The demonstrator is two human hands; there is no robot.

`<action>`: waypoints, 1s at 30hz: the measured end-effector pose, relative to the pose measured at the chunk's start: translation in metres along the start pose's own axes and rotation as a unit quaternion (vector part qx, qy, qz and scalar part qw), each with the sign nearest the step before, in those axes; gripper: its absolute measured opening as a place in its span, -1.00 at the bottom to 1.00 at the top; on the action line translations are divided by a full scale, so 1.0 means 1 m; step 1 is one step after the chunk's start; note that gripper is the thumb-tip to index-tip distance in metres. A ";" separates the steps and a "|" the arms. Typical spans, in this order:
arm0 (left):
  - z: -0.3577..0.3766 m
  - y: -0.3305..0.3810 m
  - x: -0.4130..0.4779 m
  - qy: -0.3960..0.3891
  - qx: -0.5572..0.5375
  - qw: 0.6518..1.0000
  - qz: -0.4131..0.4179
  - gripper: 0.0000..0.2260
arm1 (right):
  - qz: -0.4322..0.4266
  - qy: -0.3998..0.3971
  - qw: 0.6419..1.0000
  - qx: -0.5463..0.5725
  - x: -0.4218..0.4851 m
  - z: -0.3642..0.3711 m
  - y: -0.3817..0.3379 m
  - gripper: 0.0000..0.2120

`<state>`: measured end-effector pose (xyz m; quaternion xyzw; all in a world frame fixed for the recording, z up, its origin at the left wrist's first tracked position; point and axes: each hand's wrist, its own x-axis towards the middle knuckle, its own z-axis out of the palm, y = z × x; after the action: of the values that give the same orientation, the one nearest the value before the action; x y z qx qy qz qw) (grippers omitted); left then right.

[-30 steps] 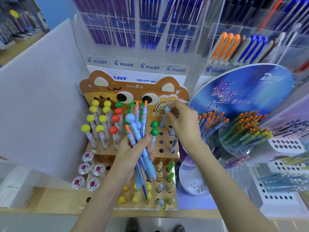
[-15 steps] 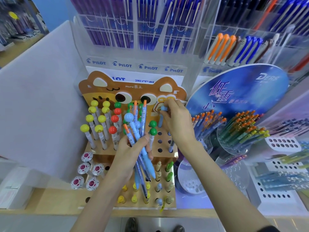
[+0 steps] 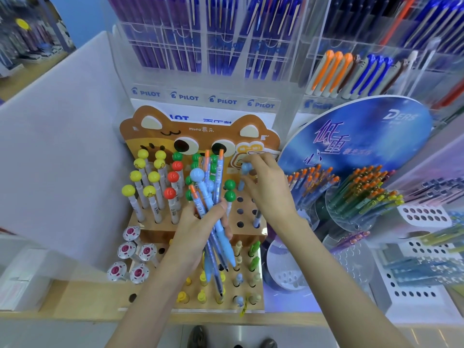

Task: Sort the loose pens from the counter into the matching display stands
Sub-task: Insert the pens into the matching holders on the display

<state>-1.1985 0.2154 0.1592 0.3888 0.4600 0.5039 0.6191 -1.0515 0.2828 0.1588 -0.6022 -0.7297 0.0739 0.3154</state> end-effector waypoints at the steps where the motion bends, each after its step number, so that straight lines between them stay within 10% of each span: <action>1: 0.000 0.000 -0.001 0.000 -0.001 1.000 -0.001 -0.88 | 0.000 -0.004 1.000 -0.002 -0.001 0.000 -0.001 -0.75; 9: 0.001 0.001 -0.001 -0.043 -0.006 0.999 0.011 -0.87 | 0.018 0.063 0.989 0.131 -0.019 -0.030 -0.026 -0.80; 23: 0.000 -0.002 -0.002 -0.061 0.083 0.994 0.026 -0.86 | 0.132 -0.121 0.947 0.266 -0.038 -0.042 -0.062 -0.85; 30: -0.003 -0.006 -0.009 -0.074 0.075 0.993 0.052 -0.71 | 0.195 -0.161 0.870 0.423 -0.038 -0.043 -0.056 -0.92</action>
<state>-1.2002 0.2060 0.1545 0.4939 0.4287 0.4691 0.5934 -1.0714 0.2208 0.2063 -0.5210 -0.5365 0.5318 0.3974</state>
